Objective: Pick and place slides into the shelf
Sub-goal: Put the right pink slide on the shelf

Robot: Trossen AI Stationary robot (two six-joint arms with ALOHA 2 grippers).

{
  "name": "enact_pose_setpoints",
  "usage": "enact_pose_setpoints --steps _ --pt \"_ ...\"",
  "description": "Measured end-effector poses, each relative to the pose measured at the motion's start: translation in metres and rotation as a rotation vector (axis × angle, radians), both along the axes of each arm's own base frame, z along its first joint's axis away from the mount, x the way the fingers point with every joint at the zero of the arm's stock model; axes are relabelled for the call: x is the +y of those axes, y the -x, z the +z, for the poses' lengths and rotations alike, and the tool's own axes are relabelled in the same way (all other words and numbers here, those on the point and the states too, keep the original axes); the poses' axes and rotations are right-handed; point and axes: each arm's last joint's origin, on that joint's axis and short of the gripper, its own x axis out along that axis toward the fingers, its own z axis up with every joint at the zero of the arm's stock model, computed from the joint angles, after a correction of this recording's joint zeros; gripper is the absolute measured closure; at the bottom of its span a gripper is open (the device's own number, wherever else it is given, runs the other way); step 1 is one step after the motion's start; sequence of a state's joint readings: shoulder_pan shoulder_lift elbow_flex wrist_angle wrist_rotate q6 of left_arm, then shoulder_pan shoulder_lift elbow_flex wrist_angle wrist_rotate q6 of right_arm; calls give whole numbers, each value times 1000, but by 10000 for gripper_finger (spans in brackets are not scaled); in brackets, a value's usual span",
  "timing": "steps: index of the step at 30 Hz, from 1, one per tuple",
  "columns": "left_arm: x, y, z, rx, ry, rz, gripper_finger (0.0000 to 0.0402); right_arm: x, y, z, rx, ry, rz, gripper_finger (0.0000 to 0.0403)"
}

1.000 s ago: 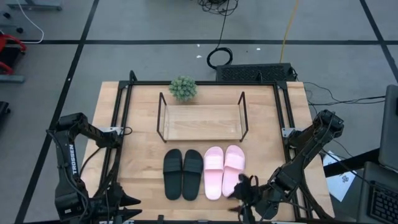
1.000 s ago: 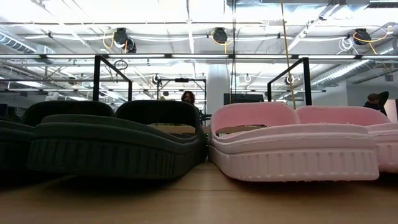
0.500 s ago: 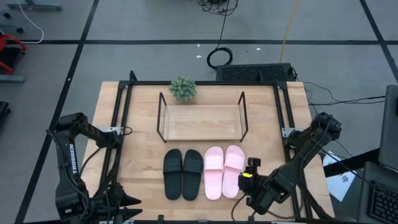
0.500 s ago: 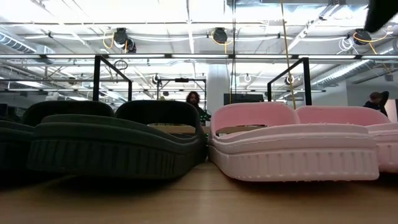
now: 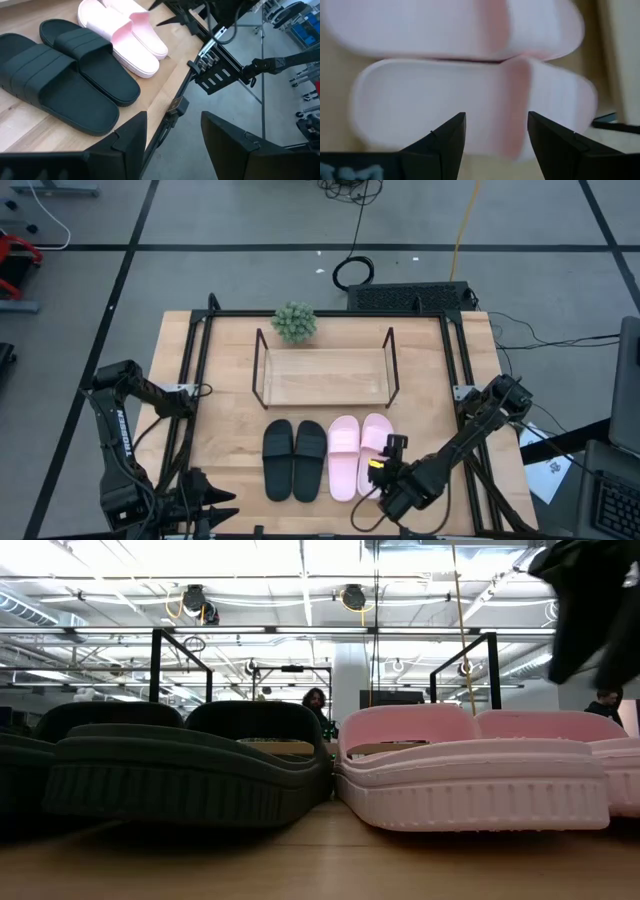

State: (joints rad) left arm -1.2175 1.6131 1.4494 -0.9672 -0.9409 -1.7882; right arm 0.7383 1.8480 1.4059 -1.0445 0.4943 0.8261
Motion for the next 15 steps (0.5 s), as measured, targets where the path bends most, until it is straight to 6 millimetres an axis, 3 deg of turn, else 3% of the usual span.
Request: enact_pose_setpoints --steps 15 --pt "-1 1 -2 69 17 -39 213 -16 -6 -7 -3 36 -70 201"
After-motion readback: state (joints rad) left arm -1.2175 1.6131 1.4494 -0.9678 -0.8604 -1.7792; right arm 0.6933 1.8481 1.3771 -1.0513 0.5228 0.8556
